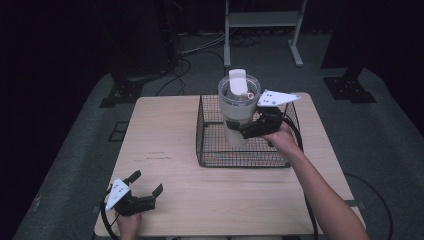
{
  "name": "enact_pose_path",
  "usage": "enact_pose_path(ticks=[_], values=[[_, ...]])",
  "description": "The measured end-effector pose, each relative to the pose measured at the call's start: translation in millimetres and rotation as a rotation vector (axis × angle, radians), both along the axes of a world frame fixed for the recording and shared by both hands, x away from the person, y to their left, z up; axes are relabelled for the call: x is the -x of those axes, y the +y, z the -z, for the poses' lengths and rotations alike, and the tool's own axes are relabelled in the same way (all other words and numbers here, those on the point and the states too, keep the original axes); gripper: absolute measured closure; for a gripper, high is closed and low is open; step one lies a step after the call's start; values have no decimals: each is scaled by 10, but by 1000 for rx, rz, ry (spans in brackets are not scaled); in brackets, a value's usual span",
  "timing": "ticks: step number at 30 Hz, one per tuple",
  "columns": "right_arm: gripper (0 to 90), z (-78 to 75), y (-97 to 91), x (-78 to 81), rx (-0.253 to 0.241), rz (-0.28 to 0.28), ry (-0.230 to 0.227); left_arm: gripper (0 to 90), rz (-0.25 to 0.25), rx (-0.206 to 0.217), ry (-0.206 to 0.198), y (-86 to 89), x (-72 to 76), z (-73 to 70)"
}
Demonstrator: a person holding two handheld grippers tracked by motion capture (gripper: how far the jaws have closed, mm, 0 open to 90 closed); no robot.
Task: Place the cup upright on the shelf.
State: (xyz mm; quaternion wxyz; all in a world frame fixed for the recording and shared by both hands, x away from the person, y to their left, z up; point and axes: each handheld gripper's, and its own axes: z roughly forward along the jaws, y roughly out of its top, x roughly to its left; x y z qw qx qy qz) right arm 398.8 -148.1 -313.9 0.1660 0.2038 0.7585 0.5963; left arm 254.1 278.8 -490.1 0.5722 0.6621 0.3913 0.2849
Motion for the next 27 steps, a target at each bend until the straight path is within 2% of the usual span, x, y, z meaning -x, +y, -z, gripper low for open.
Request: enact_pose_path(ticks=[7,14,22,27], values=[[93,-31,73,-230,-19,18,7,0,1,6,2,-3,0,0],[93,-13,128,-422,-3,30,18,0,3,9,2,0,0,0],[93,182,231,-633,21,34,60,0,3,10,0,7,0,-1],[93,330,292,-743,39,24,68,0,4,11,2,10,0,-2]])
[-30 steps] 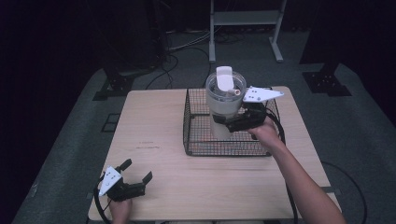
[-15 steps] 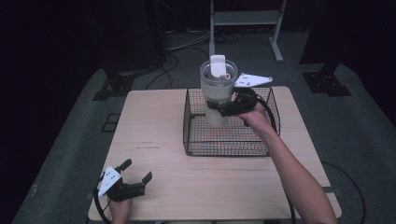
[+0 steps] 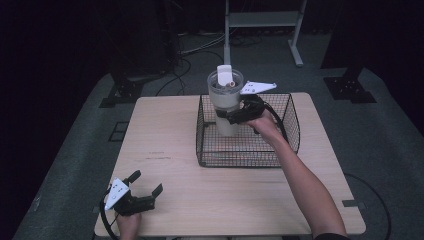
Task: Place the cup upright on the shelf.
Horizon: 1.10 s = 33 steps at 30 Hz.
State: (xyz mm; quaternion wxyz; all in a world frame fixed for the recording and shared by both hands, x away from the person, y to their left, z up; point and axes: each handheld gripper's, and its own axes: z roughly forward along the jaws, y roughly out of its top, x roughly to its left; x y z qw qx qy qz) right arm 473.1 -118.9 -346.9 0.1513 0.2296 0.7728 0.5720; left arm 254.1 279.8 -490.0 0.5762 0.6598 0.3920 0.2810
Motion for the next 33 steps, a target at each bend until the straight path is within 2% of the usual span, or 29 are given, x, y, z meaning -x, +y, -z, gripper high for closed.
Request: enact_pose_path(ticks=[12,16,21,24,33], values=[[93,336,90,-208,23,8,52,0,3,7,-3,8,-2,0],[93,422,106,-280,24,3,83,0,4,9,-4,13,-1,0],[93,466,127,-319,51,3,85,0,5,15,-5,16,0,0],[93,476,146,-338,47,-16,102,0,4,17,-6,15,-1,1],[93,529,186,-374,91,-29,122,0,6,25,-7,29,1,1]])
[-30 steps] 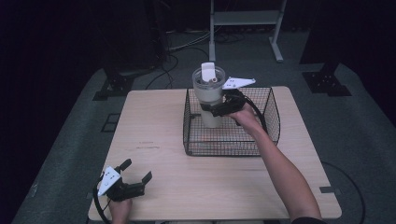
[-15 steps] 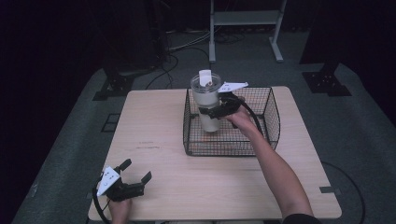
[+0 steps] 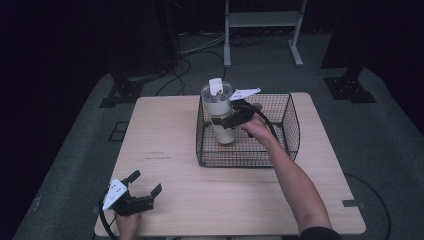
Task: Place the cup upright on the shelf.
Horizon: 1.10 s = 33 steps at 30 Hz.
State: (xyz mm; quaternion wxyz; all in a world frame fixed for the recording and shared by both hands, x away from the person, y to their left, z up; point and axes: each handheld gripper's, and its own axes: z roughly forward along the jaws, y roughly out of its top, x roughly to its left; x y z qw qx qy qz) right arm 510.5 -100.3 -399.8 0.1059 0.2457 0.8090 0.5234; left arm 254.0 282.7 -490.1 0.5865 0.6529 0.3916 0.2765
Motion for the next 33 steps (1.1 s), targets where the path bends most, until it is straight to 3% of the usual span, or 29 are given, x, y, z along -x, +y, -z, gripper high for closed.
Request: enact_pose_path(ticks=[10,13,18,22,33], values=[[92,73,1,-14,33,4,19,0,-1,16,0,19,-2,-1],[93,95,-6,-23,31,-6,39,0,1,13,-1,14,-2,0],[92,149,4,-33,62,9,35,0,2,6,0,3,0,0],[92,189,-33,-42,35,16,35,0,3,6,0,3,0,0],[88,211,-119,9,55,-4,-15,0,9,3,1,-3,4,0]])
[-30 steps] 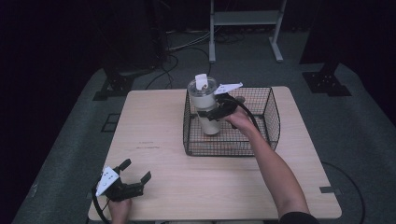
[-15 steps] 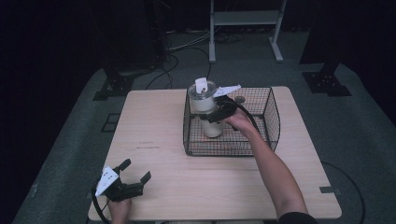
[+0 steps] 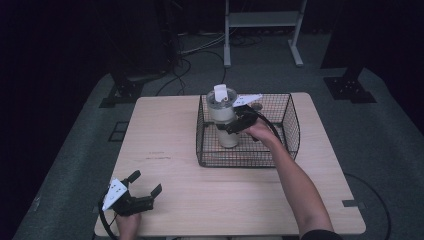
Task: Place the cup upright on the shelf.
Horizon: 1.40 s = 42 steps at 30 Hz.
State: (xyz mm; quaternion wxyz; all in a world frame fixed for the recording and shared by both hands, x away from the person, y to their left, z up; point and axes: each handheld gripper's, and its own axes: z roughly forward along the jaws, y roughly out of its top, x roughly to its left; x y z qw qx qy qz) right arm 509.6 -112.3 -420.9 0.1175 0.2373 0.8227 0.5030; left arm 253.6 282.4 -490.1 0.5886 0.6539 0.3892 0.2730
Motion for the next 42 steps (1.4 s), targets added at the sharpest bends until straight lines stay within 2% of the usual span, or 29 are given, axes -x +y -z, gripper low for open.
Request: enact_pose_path(ticks=[13,17,27,42], values=[[88,17,-108,45,18,-14,3,0,4,5,-1,-6,-1,0],[90,18,-121,74,30,-14,-13,0,5,-4,1,-5,0,0],[87,18,-221,110,40,-17,3,0,-2,-5,4,-12,-10,0],[91,32,-357,170,19,1,28,0,-7,-12,5,-22,-15,2]])
